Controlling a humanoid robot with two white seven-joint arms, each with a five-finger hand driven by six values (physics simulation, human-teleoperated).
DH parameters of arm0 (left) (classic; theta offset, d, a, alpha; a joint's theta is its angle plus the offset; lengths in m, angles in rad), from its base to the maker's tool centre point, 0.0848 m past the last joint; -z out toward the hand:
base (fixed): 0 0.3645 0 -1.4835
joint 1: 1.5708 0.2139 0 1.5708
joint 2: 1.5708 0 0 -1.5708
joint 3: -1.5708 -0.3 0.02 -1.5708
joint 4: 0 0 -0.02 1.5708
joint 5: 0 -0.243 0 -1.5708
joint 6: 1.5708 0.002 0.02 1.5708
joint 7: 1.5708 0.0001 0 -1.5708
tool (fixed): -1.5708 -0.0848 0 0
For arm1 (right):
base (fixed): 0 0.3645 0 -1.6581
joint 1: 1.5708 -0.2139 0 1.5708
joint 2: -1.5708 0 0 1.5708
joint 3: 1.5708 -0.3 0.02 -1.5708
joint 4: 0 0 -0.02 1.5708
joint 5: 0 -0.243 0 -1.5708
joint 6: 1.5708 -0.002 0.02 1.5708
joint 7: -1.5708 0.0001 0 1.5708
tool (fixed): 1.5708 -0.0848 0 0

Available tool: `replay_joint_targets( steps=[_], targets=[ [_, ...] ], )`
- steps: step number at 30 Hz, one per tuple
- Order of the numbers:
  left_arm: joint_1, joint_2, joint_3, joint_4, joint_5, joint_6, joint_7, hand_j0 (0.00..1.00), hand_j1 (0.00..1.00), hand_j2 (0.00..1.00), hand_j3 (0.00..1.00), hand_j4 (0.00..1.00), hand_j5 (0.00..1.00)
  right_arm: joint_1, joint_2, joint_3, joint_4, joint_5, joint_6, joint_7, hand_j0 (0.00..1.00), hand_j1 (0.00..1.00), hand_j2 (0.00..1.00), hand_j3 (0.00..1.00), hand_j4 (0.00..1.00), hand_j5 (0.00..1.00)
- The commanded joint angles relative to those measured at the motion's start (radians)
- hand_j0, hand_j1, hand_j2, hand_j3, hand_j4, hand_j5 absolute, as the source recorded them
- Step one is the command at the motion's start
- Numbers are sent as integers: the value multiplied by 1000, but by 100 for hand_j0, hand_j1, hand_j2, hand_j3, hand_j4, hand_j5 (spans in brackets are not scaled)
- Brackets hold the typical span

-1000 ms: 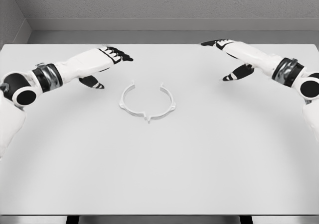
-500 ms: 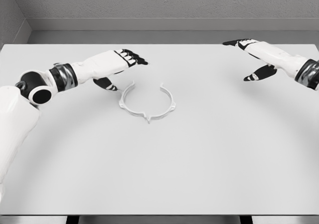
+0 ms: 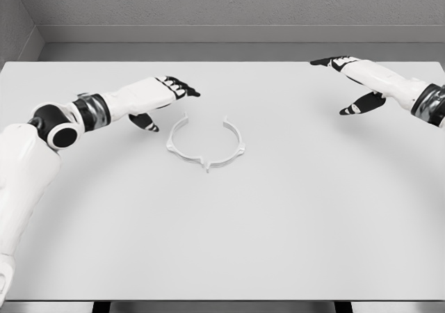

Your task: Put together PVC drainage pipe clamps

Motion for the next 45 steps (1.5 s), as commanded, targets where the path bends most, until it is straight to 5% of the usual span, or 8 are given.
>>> replay_joint_targets(
  steps=[1,45],
  targets=[
    [0,-6,0,6,-1,2,1,100,100,100,100,100,100,0,0,0,-1,-8,3,0,100,100,100,100,100,100],
    [2,-59,-9,31,-50,2,1,100,100,100,100,100,100,9,3,10,-3,-8,3,0,100,100,100,100,100,100]
  ],
)
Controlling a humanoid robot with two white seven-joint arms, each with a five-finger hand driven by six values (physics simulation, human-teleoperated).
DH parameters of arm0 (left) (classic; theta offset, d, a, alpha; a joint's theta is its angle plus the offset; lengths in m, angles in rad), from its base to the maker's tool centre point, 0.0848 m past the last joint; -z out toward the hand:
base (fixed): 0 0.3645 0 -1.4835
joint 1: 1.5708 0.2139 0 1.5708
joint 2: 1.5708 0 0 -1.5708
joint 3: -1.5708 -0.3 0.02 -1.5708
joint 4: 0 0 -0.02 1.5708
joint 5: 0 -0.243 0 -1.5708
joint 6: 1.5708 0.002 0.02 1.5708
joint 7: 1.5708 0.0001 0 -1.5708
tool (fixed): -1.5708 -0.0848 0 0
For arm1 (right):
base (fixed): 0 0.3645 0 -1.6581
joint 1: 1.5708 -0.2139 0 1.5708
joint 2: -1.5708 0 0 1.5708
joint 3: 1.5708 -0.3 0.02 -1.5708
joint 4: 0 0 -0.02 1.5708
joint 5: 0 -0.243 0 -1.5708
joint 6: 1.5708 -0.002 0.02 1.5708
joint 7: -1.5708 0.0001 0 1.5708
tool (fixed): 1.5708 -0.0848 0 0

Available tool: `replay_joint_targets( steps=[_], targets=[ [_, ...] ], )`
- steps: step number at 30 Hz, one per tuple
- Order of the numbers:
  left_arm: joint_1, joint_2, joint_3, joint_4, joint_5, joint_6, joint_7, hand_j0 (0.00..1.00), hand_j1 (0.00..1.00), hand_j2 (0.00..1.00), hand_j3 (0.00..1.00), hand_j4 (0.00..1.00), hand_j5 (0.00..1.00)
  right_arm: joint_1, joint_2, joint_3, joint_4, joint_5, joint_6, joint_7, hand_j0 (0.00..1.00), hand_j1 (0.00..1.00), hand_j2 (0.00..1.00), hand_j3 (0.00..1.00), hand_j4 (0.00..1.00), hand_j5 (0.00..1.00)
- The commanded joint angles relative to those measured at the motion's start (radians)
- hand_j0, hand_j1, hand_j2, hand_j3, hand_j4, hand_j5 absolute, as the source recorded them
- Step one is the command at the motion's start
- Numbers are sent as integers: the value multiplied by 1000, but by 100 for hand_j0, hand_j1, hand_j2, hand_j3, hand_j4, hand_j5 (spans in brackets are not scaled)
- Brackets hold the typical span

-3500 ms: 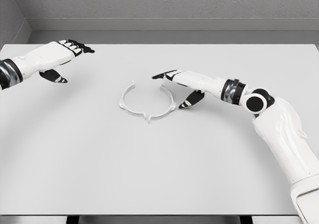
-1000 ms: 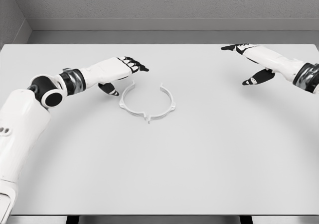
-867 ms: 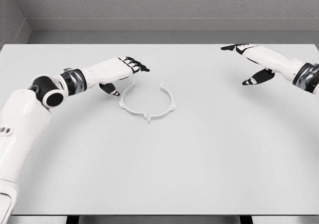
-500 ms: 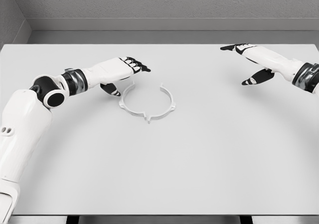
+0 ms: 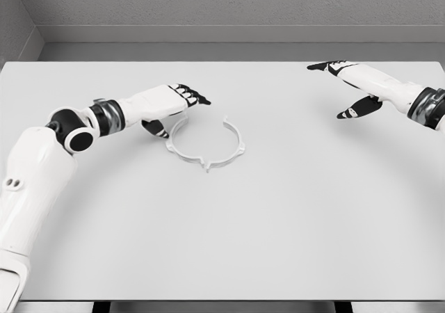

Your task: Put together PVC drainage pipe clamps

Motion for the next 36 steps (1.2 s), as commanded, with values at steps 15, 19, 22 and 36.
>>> replay_joint_targets(
  steps=[15,19,22,36],
  targets=[
    [-3,-31,-16,-1,2,2,1,100,100,100,100,100,100,-3,-1,8,-1,-8,3,0,100,100,100,100,100,100],
    [-6,-37,-22,-1,2,2,1,100,100,100,100,100,100,-6,-1,13,-1,-8,3,0,100,100,100,100,100,100],
    [-6,-38,-24,1,2,2,1,100,100,100,100,100,100,-6,-1,13,-1,-8,3,0,100,100,100,100,100,100],
    [-24,-51,-44,-1,2,2,1,100,100,100,100,100,100,-9,16,27,-1,-8,3,0,100,100,100,100,100,100]
  ],
)
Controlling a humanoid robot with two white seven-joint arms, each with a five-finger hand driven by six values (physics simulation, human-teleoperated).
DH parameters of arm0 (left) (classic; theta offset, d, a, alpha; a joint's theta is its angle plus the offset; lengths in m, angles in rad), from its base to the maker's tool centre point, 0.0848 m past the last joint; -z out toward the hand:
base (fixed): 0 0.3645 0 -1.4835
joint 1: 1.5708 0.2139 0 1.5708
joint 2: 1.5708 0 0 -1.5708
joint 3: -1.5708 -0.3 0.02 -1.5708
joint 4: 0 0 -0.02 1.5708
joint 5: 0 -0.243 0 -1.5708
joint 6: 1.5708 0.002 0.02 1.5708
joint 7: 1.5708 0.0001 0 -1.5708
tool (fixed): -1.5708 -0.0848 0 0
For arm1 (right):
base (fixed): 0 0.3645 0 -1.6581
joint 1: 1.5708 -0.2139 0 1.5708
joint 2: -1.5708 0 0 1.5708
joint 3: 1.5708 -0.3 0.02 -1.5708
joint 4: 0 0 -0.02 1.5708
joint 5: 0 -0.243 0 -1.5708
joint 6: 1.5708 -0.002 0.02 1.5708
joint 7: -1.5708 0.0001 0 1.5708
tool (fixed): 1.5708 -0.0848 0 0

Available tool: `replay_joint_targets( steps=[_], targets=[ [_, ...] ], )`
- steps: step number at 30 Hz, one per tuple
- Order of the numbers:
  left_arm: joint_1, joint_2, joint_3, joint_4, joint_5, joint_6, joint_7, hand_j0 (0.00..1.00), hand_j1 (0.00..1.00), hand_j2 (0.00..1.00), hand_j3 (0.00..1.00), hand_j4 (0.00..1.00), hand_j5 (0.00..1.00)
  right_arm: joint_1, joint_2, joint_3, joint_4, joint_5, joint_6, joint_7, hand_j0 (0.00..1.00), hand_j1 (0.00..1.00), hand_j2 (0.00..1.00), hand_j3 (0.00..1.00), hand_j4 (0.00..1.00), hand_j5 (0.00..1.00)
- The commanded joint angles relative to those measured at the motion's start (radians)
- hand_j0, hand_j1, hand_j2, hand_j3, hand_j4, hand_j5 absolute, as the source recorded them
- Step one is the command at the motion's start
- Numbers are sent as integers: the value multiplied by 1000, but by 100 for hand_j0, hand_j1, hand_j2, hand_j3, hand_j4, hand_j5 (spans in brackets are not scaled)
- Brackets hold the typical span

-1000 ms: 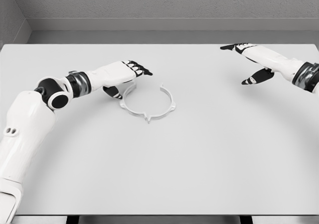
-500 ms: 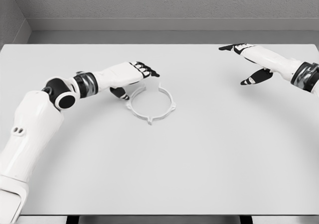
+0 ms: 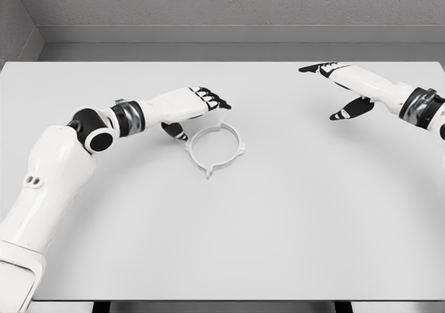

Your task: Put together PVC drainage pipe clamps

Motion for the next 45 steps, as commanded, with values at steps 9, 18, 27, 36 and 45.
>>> replay_joint_targets(
  steps=[9,18,27,36,45],
  targets=[
    [-15,195,117,8,10,2,2,100,100,100,100,100,100,3,0,0,-1,-8,3,0,100,100,100,100,100,100],
    [-5,314,248,-48,205,2,-56,100,100,100,100,100,100,-14,38,40,-64,-1,3,0,100,100,100,100,100,100],
    [78,424,119,-189,362,2,-58,100,100,100,100,100,100,-170,225,159,173,17,3,52,100,100,100,100,100,100],
    [78,427,119,-285,478,2,-59,100,100,100,100,100,100,-236,327,181,296,86,3,52,100,100,100,100,100,100],
    [80,424,97,-285,471,2,-113,100,100,100,100,100,100,-304,379,182,460,115,3,52,100,100,100,100,100,100]
  ],
)
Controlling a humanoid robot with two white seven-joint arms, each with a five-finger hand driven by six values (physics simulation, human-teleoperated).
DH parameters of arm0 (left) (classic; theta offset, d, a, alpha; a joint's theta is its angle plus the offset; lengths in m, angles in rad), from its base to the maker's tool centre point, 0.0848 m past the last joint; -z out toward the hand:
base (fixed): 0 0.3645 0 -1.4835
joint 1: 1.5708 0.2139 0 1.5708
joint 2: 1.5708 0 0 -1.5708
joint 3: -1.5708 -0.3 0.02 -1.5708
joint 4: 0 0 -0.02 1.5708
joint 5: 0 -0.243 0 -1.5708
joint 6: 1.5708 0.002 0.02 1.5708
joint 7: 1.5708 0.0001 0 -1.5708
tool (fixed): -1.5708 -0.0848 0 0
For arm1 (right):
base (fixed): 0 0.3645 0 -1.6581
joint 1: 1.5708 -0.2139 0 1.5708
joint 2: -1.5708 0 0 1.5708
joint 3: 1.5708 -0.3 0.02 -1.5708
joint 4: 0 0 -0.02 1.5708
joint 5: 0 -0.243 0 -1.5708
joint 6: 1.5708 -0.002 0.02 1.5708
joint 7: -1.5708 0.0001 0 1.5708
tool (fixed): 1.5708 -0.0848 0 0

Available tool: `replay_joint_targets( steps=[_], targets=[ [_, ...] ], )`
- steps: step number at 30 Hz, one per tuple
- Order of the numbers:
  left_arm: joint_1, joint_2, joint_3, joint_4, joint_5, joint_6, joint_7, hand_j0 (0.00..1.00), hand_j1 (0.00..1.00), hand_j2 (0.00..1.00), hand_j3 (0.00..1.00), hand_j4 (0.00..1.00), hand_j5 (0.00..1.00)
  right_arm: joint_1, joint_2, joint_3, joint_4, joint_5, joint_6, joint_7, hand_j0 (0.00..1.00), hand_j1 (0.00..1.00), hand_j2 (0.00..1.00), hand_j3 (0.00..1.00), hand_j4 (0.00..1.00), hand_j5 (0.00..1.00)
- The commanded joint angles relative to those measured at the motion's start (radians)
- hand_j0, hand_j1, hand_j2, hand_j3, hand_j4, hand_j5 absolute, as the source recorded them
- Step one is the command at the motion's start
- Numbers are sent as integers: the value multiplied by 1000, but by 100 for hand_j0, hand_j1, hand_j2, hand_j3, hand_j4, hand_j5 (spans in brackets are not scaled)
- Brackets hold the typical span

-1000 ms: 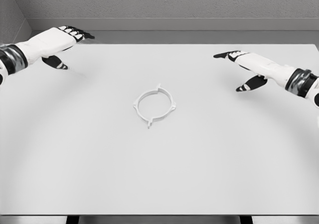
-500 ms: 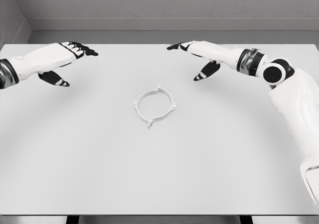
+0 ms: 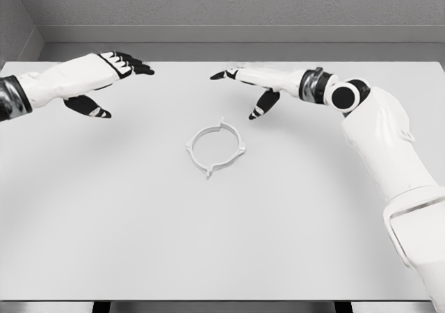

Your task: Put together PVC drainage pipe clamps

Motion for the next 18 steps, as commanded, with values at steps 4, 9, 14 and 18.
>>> replay_joint_targets(
  steps=[4,9,14,18],
  targets=[
    [0,-7,-17,6,-14,3,-17,100,100,100,100,100,100,6,1,-3,26,-5,3,0,100,100,100,100,100,100],
    [-2,-9,-23,9,-16,3,-17,100,100,100,100,100,100,3,7,-1,26,-3,3,0,100,100,100,100,100,100],
    [-3,-9,-35,8,-16,3,-17,100,100,100,100,100,100,0,24,10,26,-2,3,0,100,100,100,100,100,100],
    [-5,-9,-36,8,-16,3,-17,100,100,100,100,100,100,0,46,10,31,12,3,0,100,100,100,100,100,100]
  ],
)
